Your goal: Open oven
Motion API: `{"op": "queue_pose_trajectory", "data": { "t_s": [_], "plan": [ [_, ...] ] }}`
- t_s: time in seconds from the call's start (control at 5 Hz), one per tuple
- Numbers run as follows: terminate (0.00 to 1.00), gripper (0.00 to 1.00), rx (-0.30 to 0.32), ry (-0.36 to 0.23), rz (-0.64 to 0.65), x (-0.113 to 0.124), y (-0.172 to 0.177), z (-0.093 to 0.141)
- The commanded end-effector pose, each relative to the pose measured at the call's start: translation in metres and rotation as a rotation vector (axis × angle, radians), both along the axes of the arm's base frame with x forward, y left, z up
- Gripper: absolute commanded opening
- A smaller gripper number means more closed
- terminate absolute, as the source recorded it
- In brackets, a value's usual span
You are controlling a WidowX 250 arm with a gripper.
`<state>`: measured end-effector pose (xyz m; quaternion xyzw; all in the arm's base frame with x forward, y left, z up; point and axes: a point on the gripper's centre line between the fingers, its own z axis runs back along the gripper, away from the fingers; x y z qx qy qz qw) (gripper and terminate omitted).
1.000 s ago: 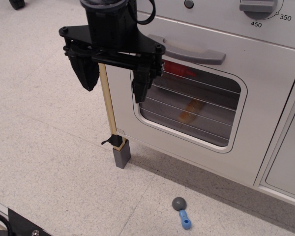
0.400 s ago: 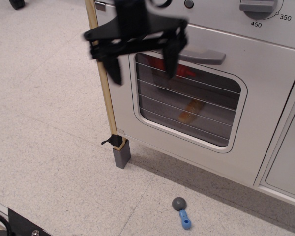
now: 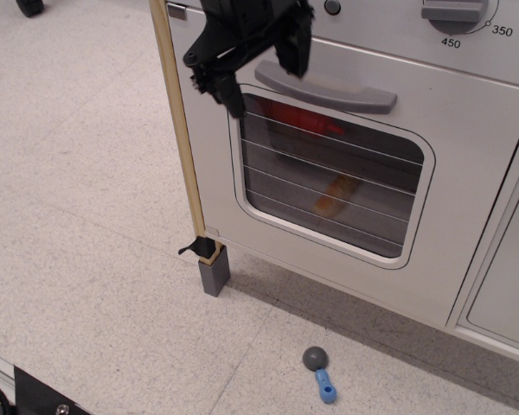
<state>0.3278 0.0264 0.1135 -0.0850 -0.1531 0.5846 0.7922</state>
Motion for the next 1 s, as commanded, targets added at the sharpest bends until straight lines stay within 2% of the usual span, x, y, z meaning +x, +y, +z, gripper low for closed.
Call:
{"op": "queue_pose_trajectory", "data": {
  "t_s": [0.0,0.2,0.8],
  "plan": [
    [0.0,1.0,-0.112,-0.114,0.164,0.014,0.007,-0.003],
    [0.0,1.0,-0.159,-0.124,0.237,0.02,0.0,-0.012],
    [0.0,1.0,-0.196,-0.111,0.245,0.026,-0.01,-0.036]
  ]
}}
